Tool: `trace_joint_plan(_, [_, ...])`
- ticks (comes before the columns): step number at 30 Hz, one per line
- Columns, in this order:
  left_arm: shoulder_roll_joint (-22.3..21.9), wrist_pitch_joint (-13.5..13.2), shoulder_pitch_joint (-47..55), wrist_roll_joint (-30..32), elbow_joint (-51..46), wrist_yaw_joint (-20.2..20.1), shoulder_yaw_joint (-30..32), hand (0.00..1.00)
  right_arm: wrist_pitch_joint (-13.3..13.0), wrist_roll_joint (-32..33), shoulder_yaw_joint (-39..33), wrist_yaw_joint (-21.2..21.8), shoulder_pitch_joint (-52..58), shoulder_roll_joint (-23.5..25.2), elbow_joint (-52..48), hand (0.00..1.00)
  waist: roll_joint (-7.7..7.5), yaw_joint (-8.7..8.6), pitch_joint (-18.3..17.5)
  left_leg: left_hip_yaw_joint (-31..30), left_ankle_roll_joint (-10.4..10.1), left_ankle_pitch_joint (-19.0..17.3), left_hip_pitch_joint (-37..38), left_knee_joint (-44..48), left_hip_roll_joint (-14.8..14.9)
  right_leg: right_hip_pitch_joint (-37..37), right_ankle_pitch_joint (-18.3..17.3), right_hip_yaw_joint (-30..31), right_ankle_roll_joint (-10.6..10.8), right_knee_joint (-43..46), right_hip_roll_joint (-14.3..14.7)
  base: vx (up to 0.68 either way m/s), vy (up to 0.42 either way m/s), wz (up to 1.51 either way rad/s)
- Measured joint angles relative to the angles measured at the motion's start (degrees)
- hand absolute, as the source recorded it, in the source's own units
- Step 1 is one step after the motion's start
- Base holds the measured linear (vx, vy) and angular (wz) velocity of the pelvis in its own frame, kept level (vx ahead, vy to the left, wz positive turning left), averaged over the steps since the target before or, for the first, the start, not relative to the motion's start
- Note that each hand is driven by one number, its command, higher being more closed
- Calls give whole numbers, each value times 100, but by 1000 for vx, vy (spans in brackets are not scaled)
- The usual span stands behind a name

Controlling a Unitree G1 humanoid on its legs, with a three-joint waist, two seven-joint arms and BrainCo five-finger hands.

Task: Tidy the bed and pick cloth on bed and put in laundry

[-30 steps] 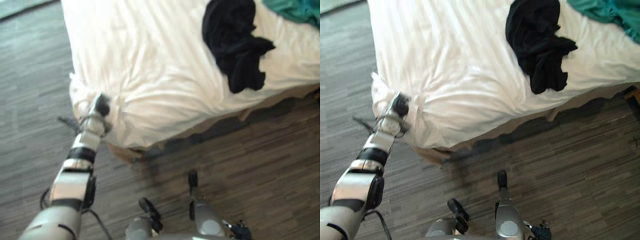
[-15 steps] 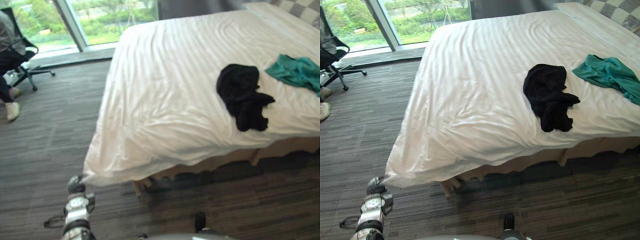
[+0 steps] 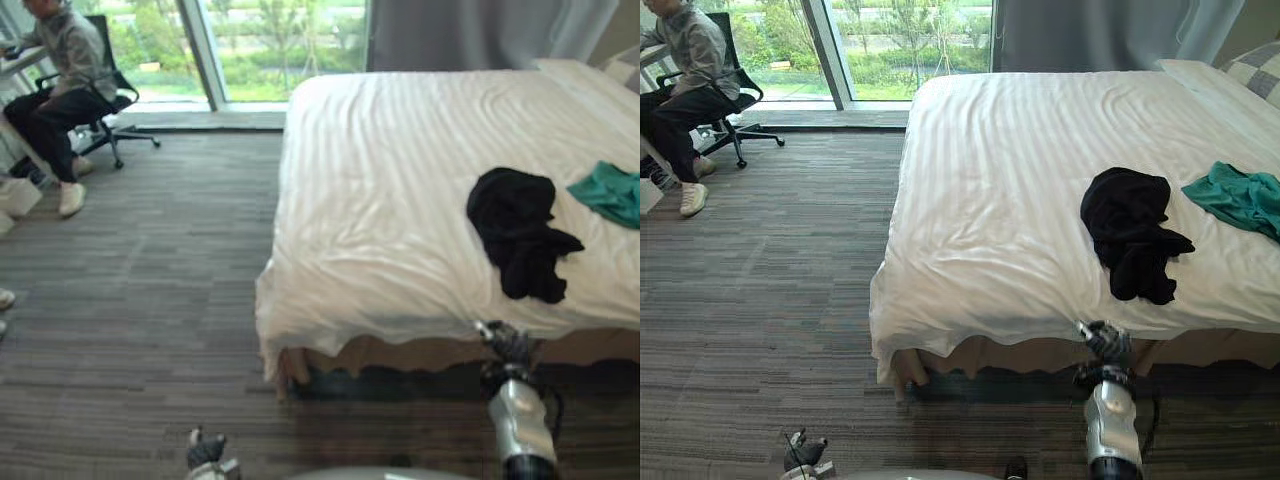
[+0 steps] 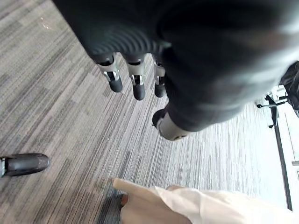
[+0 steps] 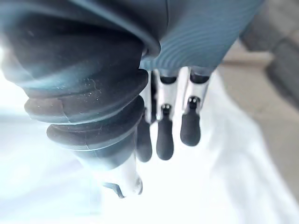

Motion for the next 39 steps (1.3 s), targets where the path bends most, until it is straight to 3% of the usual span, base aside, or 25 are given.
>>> trace_joint_plan(4, [91, -23, -12, -224, 10, -122, -161, 0, -113, 280, 539, 165, -810, -326, -37, 100, -62, 62, 44, -325, 127, 96, -230, 22, -47, -56, 96, -202, -10, 22, -31, 16, -11, 28])
trace_joint_plan(7, [130, -47, -132, -430, 4, -135, -248, 0, -227, 876, 872, 317, -1492, -425, 6, 100, -105, 264, 165, -624, 179, 137, -434, 85, -65, -62, 96, -444, -10, 23, -53, 14, -11, 47])
trace_joint_plan(11, [141, -104, -319, -657, -15, -240, -583, 0, -436, 1708, 1541, 508, -3442, -443, 653, 100, -153, 561, 631, -1027, 254, 201, -928, 340, -77, -197, 149, -723, -63, 24, -101, -45, 1, 50])
trace_joint_plan(15, [121, -169, -650, -1090, -325, -229, -930, 0, -688, 2553, 1578, 441, -5769, -563, 1764, 100, -89, 957, 1379, -1461, 291, 405, -1544, 475, -100, -489, 255, -1101, -134, 24, -112, -98, 9, 46])
trace_joint_plan(16, [124, -199, -675, -1147, -382, -226, -958, 0, -731, 2619, 1558, 428, -5977, -577, 1824, 100, -65, 978, 1489, -1541, 296, 440, -1614, 475, -110, -509, 262, -1173, -138, 24, -116, -84, 28, 58])
trace_joint_plan(21, [161, -372, -955, -1351, -695, -220, -1515, 0, -1016, 3434, 1281, 235, -6908, -746, 2075, 100, 280, 1141, 2128, -1954, 366, 754, -2309, 384, -257, -973, 387, -1579, -144, 24, -209, -68, 53, 40])
trace_joint_plan(23, [165, -422, -1129, -1351, -840, -227, -1784, 0, -1019, 3679, 1179, 224, -7116, -912, 2321, 100, 517, 1237, 2399, -1967, 423, 846, -2588, 382, -315, -1240, 486, -1591, -149, 24, -269, -80, 83, 11])
trace_joint_plan(26, [178, -539, -1314, -1395, -1199, -230, -2063, 0, -1009, 3883, 1163, 215, -7273, -1241, 2808, 100, 872, 1238, 2760, -2033, 475, 978, -2998, 368, -386, -1605, 590, -1659, -149, 23, -331, -76, 77, 10])
trace_joint_plan(29, [192, -650, -1448, -1541, -1378, -236, -2327, 0, -1174, 3864, 1201, 449, -7351, -1405, 2859, 100, 1056, 1225, 2897, -1993, 530, 1053, -3336, 349, -393, -1984, 682, -1613, -169, 24, -372, -59, 67, -7])
trace_joint_plan(33, [202, -712, -1480, -1616, -1526, -249, -2610, 0, -1109, 3818, 1196, 674, -7417, -1334, 2827, 100, 1046, 1169, 2892, -1665, 550, 1107, -3357, 146, -482, -2286, 756, -1343, -134, 23, -466, -28, 70, -22])
trace_joint_plan(35, [207, -716, -1478, -1676, -1552, -246, -2548, 0, -1109, 3817, 1170, 678, -7149, -1120, 2389, 100, 982, 1050, 2863, -1487, 532, 1096, -3355, 59, -483, -2364, 793, -1223, -93, 24, -514, 0, 64, -21])
trace_joint_plan(37, [184, -712, -1448, -1734, -1547, -239, -2363, 0, -1098, 3817, 1001, 687, -6507, -776, 1720, 100, 817, 915, 2786, -1279, 551, 1108, -3305, 59, -503, -2394, 840, -1082, -84, 24, -560, 37, 54, -32])
trace_joint_plan(38, [185, -711, -1420, -1769, -1535, -231, -2115, 0, -1107, 3808, 689, 692, -5687, -340, 1112, 100, 556, 846, 2624, -1105, 604, 1065, -3228, 89, -498, -2405, 845, -923, -85, 25, -568, 50, 47, -41])
trace_joint_plan(39, [185, -712, -1403, -1785, -1533, -231, -2013, 0, -1104, 3807, 543, 692, -5354, -145, 909, 100, 443, 806, 2544, -1035, 612, 1044, -3182, 88, -491, -2400, 844, -872, -85, 26, -567, 62, 24, -50])
